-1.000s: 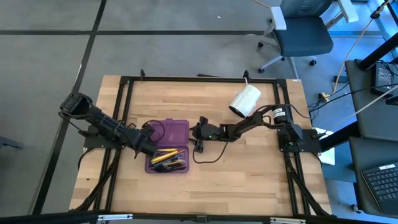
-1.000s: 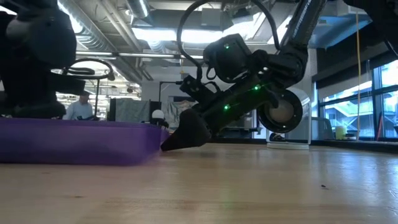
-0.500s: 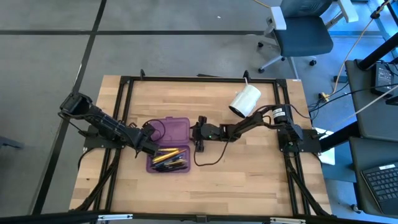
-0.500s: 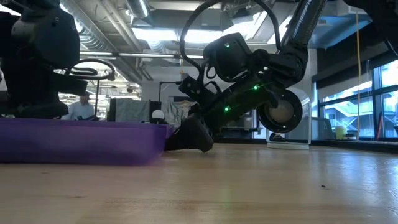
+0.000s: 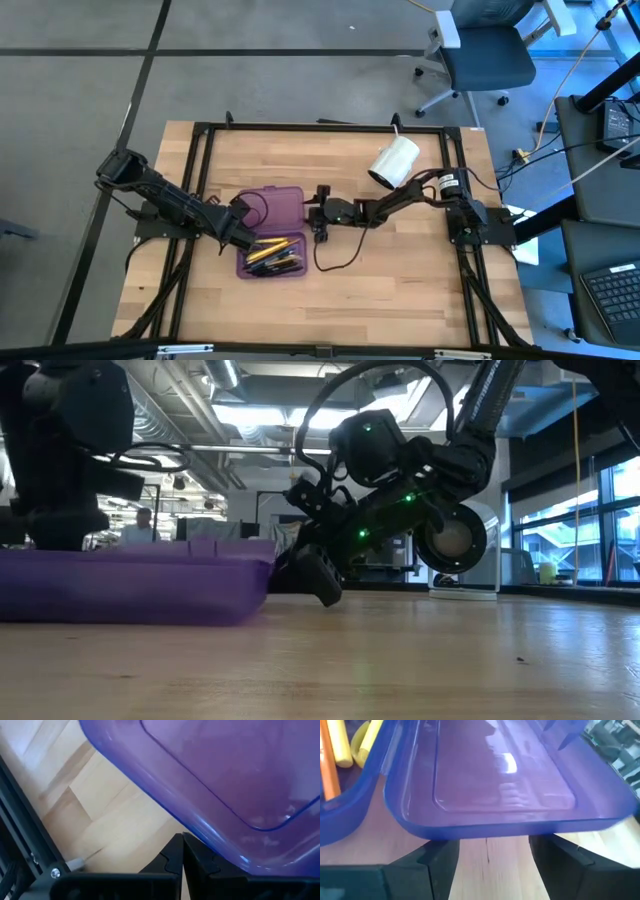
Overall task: Pick & place school supplies into a supply box
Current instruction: Close the purple box organizer
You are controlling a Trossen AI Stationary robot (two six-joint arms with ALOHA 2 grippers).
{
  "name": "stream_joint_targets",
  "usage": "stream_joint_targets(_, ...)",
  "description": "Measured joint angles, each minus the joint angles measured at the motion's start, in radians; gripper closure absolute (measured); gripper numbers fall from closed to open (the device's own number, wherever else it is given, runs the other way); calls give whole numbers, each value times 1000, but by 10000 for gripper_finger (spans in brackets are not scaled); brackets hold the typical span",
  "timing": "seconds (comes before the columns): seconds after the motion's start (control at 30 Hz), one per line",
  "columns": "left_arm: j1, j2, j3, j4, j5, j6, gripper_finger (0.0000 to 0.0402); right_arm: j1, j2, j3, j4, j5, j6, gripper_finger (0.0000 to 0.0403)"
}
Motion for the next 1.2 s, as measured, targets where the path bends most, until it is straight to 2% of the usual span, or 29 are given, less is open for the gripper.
stream_joint_targets(0.23,0,-4,26,-24,-16,-2,400,6,0,0,27,-2,-59,161)
stream_joint_targets(0.63,0,-4,167,-238,-86,-8,399,19,-1,0,76,-4,-116,161)
stream_joint_targets(0.73,0,-5,183,-260,-99,-14,400,28,-2,0,108,1,-169,161)
stream_joint_targets(0.93,0,-5,228,-335,-128,-23,399,52,-2,0,136,119,-277,161)
stream_joint_targets(1.2,0,-5,325,-508,-206,-68,399,113,-2,0,158,135,-487,161)
